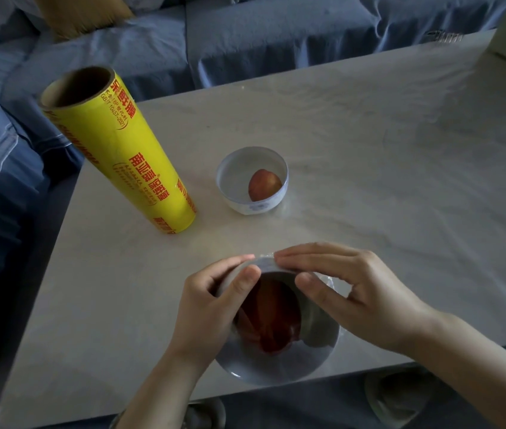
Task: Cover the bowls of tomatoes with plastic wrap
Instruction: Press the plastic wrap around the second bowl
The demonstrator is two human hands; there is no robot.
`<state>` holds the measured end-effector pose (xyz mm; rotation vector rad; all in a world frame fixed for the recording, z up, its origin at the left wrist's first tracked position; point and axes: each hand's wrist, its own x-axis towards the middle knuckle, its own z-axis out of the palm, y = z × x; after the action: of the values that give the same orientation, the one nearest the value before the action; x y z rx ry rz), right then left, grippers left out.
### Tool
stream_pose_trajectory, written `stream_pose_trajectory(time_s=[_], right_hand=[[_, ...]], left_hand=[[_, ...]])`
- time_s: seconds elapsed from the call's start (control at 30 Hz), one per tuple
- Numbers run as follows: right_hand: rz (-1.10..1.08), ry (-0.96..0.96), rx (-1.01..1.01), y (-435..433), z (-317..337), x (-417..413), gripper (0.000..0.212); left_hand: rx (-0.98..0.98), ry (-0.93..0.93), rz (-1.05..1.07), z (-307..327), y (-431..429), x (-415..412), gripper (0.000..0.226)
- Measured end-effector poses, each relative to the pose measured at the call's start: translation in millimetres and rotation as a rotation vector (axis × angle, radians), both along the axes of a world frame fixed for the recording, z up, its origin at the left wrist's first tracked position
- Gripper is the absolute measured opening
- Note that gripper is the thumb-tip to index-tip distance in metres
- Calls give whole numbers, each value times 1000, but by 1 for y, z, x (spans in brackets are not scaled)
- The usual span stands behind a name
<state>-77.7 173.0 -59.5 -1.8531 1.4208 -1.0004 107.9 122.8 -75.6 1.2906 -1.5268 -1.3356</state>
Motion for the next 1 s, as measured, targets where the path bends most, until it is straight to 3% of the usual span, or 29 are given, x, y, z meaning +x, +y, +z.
stream_pose_trajectory(time_s=[0.13,0.27,0.37,0.43,0.53,0.67,0.8,1.0], right_hand=[[28,34,150,-6,0,2,57],[6,-118,321,-9,-8,5,58],[64,-193,525,-14,-17,2,79],[24,-345,602,-17,-19,-4,82],[-80,-517,417,-21,-14,-15,76],[109,-375,238,-18,-2,-13,71],[173,-208,249,-19,-5,-1,69],[69,-392,462,-21,-11,3,50]], left_hand=[[-8,-4,-8,1,3,0,37],[-4,19,18,-1,3,1,39],[-18,14,-58,2,3,-1,36],[-10,30,-80,4,3,-1,35],[-8,32,-90,5,1,1,39],[-5,-12,-75,3,1,1,42],[-23,1,-77,2,-1,1,41],[-36,-17,-114,1,2,2,37]])
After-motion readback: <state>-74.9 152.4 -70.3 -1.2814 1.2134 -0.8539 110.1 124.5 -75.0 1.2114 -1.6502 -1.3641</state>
